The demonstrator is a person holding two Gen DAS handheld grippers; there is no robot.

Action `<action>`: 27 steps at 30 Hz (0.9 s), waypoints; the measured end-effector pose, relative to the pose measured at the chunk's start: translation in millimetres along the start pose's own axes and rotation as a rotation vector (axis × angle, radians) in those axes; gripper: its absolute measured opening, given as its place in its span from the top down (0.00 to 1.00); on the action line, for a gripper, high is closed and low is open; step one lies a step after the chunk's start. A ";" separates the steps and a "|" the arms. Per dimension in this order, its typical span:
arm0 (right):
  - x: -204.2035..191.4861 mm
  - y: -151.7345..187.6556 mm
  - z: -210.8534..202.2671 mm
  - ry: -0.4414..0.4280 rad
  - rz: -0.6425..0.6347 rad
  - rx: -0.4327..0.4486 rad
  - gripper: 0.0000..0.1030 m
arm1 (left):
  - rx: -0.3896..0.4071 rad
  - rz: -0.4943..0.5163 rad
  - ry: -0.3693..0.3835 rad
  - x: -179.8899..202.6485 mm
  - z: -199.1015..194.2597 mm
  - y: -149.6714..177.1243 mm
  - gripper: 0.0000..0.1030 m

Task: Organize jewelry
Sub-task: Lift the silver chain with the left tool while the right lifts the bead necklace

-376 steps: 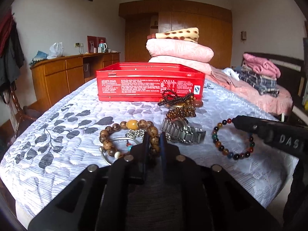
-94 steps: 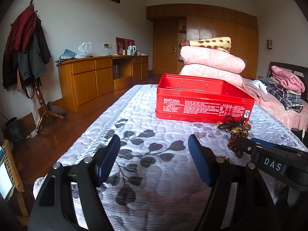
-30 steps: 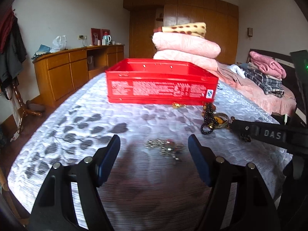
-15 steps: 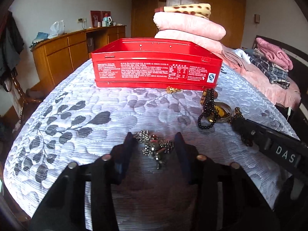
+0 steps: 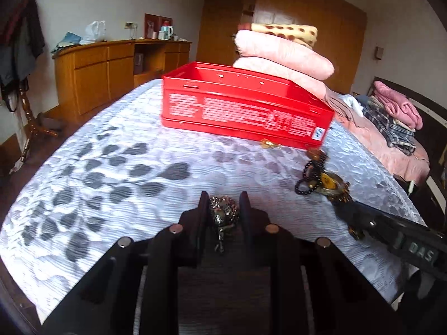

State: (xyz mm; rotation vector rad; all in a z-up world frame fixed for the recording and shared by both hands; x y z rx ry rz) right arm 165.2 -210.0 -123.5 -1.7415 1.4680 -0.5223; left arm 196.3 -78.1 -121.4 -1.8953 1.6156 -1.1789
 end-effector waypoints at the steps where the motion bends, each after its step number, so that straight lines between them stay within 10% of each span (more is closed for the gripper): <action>1: -1.2 0.4 0.2 0.003 -0.009 -0.004 0.78 | 0.001 0.001 -0.005 -1.6 -0.1 -0.7 0.80; 16: -8.1 -1.3 10.4 0.180 -0.139 -0.012 0.75 | -0.009 0.025 -0.034 -2.8 7.4 -0.3 0.79; 27: -5.8 -28.4 -23.7 0.060 -0.080 0.093 0.85 | 0.013 -0.005 0.041 1.7 -3.8 -14.0 0.80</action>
Point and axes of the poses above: each gripper's, at about its wrist camera, not at the fingertips, and z roughly the way its jaws point, x to its right, y to its underside, the point moved 8 cm from there along z, roughly the way its jaws point, and after that the axes turned 15 degrees about -z, right-handed, at the moved point
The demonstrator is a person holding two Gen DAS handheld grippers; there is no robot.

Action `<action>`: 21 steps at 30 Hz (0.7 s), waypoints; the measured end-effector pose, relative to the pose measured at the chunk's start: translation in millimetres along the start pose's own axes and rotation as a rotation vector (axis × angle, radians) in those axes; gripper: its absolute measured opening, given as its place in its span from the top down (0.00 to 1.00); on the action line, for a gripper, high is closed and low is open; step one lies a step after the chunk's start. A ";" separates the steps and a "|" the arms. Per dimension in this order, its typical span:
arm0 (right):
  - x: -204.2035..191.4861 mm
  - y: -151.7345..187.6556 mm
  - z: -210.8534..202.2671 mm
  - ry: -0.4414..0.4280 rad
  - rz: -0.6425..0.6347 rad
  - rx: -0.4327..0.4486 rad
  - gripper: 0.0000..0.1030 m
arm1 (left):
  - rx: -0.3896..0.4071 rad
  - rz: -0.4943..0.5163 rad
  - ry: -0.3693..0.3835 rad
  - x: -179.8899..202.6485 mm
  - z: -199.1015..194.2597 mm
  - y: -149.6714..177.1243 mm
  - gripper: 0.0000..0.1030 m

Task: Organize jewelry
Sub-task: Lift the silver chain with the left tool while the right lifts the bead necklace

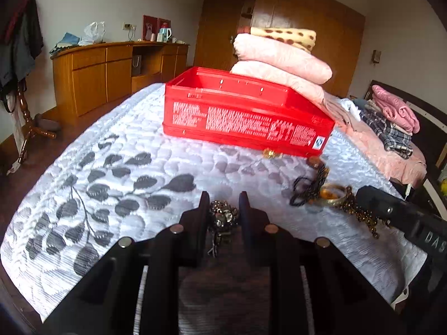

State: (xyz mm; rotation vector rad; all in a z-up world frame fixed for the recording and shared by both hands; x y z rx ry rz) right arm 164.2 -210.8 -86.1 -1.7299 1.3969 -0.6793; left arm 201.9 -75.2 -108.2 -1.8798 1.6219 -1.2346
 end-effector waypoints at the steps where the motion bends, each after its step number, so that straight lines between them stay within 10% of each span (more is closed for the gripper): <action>1: 0.0 -3.9 -1.1 -0.011 0.004 0.007 0.96 | 0.005 0.000 0.005 1.3 -1.6 -1.7 0.80; 9: 3.7 -9.3 -5.9 -0.011 -0.005 -0.029 0.99 | 0.033 0.016 0.023 7.3 -10.5 -10.6 0.80; 13: 1.1 11.1 3.4 -0.010 -0.016 -0.092 0.70 | 0.034 0.029 0.010 5.4 -10.0 -6.0 0.80; 21: -6.3 36.5 21.6 0.032 -0.098 -0.153 0.66 | 0.026 0.040 -0.012 -2.0 -8.4 4.2 0.80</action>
Point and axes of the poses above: each gripper's, at about its wrist camera, not at the fingertips, and z roughly the way its jaws point, x to its right, y to its underside, the point moved 8 cm from there along z, roughly the way its jaws point, and after that the axes turned 15 degrees about -z, right-handed, at the moved point
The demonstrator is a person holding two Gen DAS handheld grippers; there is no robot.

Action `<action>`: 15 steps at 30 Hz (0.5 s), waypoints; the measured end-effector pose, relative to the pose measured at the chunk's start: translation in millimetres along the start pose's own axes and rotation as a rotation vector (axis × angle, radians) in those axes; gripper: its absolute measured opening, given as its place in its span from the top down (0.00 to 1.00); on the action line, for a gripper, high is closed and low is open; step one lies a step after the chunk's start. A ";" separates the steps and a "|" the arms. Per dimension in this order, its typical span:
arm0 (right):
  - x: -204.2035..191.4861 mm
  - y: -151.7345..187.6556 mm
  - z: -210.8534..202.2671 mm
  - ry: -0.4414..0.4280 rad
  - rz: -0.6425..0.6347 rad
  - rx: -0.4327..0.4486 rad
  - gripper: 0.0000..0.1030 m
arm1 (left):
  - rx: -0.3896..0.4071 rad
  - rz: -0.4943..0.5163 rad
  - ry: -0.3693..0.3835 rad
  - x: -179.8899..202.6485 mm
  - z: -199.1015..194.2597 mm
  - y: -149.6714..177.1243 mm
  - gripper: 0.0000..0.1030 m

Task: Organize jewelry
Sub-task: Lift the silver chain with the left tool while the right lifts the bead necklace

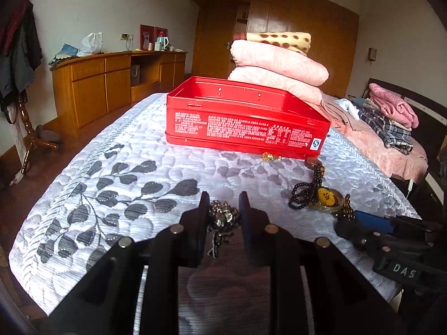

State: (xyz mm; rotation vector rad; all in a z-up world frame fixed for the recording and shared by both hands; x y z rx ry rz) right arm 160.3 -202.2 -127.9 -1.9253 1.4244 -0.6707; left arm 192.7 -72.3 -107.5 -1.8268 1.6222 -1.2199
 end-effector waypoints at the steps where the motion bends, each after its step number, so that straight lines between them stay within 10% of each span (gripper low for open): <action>1: -2.1 0.0 1.3 0.035 -0.037 -0.008 0.68 | -0.003 -0.004 0.000 -0.8 0.2 0.4 0.80; 15: 14.9 -36.0 -33.9 -0.075 0.080 0.126 0.82 | 0.019 -0.016 0.028 2.7 -9.8 -9.3 0.80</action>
Point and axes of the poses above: each gripper's, at about its wrist camera, not at the fingertips, and z roughly the way its jaws point, x to its right, y to its underside, the point moved 8 cm from there along z, roughly the way its jaws point, and after that the axes turned 15 degrees about -z, right-handed, at the moved point
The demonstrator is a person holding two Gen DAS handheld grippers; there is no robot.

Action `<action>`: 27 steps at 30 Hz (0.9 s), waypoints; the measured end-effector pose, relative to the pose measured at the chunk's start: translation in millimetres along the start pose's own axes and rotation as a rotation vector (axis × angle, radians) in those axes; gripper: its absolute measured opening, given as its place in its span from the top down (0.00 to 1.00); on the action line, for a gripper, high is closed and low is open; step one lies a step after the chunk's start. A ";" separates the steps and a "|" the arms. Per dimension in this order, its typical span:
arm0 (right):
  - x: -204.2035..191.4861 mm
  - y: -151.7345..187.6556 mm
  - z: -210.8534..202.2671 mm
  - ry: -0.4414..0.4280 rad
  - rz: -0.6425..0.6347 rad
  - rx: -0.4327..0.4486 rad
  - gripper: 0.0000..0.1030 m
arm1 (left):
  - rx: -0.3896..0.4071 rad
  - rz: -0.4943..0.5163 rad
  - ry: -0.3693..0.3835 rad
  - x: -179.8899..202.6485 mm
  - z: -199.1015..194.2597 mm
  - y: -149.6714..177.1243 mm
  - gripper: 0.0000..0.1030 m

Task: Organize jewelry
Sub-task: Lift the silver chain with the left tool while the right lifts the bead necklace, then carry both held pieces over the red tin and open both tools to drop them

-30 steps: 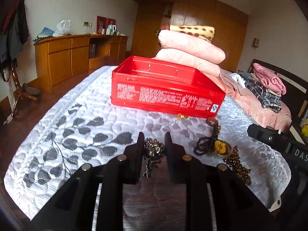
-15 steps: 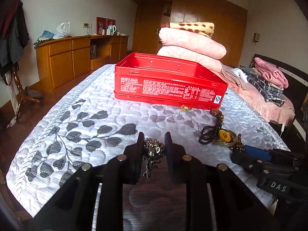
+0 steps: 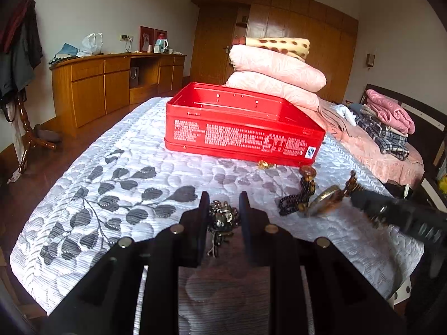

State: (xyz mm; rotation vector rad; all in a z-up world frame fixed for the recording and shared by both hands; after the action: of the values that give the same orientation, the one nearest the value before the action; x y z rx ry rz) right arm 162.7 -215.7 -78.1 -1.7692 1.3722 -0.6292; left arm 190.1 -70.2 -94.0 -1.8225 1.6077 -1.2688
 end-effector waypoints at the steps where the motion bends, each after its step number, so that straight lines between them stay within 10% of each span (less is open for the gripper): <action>1: 0.8 -3.9 -1.9 -0.011 0.007 0.010 0.82 | 0.005 0.000 0.002 0.5 -0.7 -2.0 0.80; 27: 30.4 -97.3 13.3 0.040 0.017 0.168 0.82 | 0.118 0.012 0.056 40.1 21.8 -101.9 0.80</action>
State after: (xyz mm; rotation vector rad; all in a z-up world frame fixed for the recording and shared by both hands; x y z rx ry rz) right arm 236.2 -231.3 -8.0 -1.6176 1.3195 -0.7524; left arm 262.9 -86.7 -11.1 -1.7184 1.5351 -1.3899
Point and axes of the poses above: each gripper's, at about its wrist camera, not at the fingertips, and z roughly the way its jaws point, x to its right, y to its underside, the point moved 8 cm from there along z, roughly the way its jaws point, and after that the axes turned 15 degrees about -z, right-handed, at the moved point
